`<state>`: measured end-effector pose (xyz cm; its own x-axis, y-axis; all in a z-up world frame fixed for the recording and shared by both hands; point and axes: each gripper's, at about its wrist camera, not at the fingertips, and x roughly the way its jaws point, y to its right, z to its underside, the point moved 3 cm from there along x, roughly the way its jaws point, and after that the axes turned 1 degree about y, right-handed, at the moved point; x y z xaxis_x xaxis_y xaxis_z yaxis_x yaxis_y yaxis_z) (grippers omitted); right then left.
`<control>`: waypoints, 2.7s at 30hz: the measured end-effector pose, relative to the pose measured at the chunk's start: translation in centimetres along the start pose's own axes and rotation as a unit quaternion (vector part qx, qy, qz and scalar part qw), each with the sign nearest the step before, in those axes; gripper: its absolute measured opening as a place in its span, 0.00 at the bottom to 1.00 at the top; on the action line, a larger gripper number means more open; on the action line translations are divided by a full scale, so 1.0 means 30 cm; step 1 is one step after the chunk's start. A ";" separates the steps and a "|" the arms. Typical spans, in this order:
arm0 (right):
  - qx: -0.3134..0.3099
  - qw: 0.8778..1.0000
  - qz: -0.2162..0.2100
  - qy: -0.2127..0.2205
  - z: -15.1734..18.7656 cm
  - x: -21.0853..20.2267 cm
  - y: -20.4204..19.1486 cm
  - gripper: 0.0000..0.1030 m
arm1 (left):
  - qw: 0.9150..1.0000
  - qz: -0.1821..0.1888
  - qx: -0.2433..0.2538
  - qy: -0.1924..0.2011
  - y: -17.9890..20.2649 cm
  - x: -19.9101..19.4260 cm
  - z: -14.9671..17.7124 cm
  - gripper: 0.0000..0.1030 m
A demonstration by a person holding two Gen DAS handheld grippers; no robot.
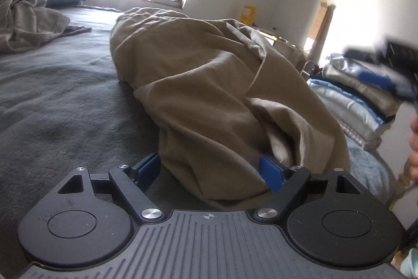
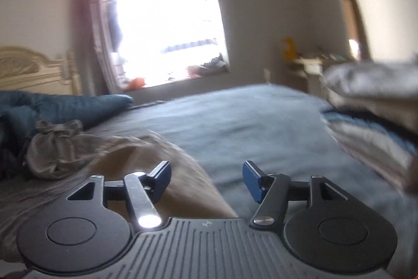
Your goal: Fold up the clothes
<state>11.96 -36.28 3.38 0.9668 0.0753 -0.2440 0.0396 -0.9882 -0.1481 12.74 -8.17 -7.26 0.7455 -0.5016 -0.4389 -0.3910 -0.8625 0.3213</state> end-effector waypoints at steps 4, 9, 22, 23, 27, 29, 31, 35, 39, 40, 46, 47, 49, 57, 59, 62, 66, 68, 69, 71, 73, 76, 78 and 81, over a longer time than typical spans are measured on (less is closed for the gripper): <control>-0.068 0.995 -0.070 -0.025 -0.002 0.137 -0.220 0.67 | 1.000 -0.012 -0.003 0.010 -0.027 -0.038 0.004 0.83; -0.099 0.985 -0.125 -0.069 0.011 0.299 -0.393 0.67 | 0.999 -0.029 -0.012 0.016 -0.075 -0.070 -0.002 0.85; 0.135 0.963 0.110 -0.207 0.238 0.339 0.297 0.58 | 0.999 -0.002 -0.031 0.044 -0.147 -0.036 -0.084 0.90; 0.146 0.958 0.123 -0.212 0.259 0.311 0.333 0.64 | 0.999 0.004 -0.032 0.043 -0.144 -0.020 -0.090 0.90; 0.171 0.963 0.094 -0.188 0.203 0.217 0.348 0.63 | 0.998 0.017 -0.042 0.037 -0.134 0.023 -0.099 0.91; 0.150 0.974 0.052 -0.158 0.114 0.205 0.279 0.64 | 0.998 0.021 -0.049 0.035 -0.131 0.036 -0.099 0.91; 0.130 0.982 -0.008 -0.139 0.033 0.225 0.193 0.66 | 0.997 0.017 -0.059 0.035 -0.128 0.035 -0.091 0.91; 0.089 0.978 -0.114 -0.153 -0.047 0.393 0.023 0.82 | 0.996 -0.003 -0.081 0.032 -0.143 0.017 -0.072 0.90; 0.068 0.966 -0.108 -0.223 0.015 0.666 -0.050 0.83 | 0.995 -0.031 -0.092 0.028 -0.178 -0.017 -0.065 0.87; 0.073 0.962 -0.095 -0.246 0.040 0.721 -0.053 0.83 | 0.995 -0.039 -0.093 0.027 -0.189 -0.027 -0.066 0.84; 0.070 0.955 -0.112 -0.266 0.134 0.661 -0.113 0.25 | 0.989 -0.054 -0.132 0.025 -0.266 -0.069 -0.070 0.72; 0.055 0.958 -0.114 -0.256 0.135 0.625 -0.136 0.19 | 0.988 -0.052 -0.141 0.025 -0.274 -0.075 -0.071 0.72; 0.024 0.962 -0.124 -0.242 0.137 0.556 -0.193 0.15 | 0.985 -0.042 -0.163 0.033 -0.287 -0.101 -0.074 0.72; -0.139 0.948 -0.197 -0.209 0.215 0.303 -0.509 0.13 | 0.980 -0.004 -0.182 0.085 -0.292 -0.223 -0.119 0.86; -0.169 0.941 -0.208 -0.206 0.269 0.258 -0.572 0.13 | 0.978 -0.004 -0.190 0.088 -0.297 -0.232 -0.122 0.90; -0.208 0.932 -0.214 -0.205 0.353 0.209 -0.638 0.13 | 0.978 -0.005 -0.193 0.078 -0.304 -0.229 -0.118 0.91; -0.243 0.926 -0.215 -0.193 0.373 0.155 -0.654 0.25 | 0.979 -0.015 -0.195 0.053 -0.311 -0.208 -0.104 0.91; -0.245 0.924 -0.227 -0.185 0.340 0.118 -0.641 0.41 | 0.978 -0.012 -0.201 0.051 -0.314 -0.205 -0.101 0.91; -0.245 0.924 -0.233 -0.181 0.321 0.098 -0.633 0.42 | 0.978 -0.009 -0.203 0.051 -0.313 -0.204 -0.101 0.91; -0.220 0.934 -0.231 -0.162 0.262 0.062 -0.575 0.52 | 0.977 -0.002 -0.207 0.053 -0.309 -0.204 -0.105 0.91; -0.191 0.945 -0.225 -0.142 0.200 0.027 -0.510 0.53 | 0.977 0.005 -0.204 0.060 -0.297 -0.204 -0.117 0.96; -0.119 0.966 -0.194 -0.122 0.103 0.035 -0.367 0.60 | 0.977 0.008 -0.200 0.078 -0.280 -0.198 -0.146 1.00; -0.100 0.974 -0.165 -0.120 0.074 0.071 -0.310 0.60 | 0.977 -0.005 -0.198 0.082 -0.271 -0.172 -0.172 1.00; -0.100 0.972 -0.172 -0.127 0.079 0.142 -0.303 0.60 | 0.974 -0.050 -0.202 0.087 -0.274 -0.126 -0.206 1.00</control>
<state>15.13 -26.65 1.42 0.7961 0.4105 -0.4447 0.4211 -0.9035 -0.0802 16.47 1.22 -3.04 0.8628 -0.3678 -0.3468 -0.0949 -0.7917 0.6035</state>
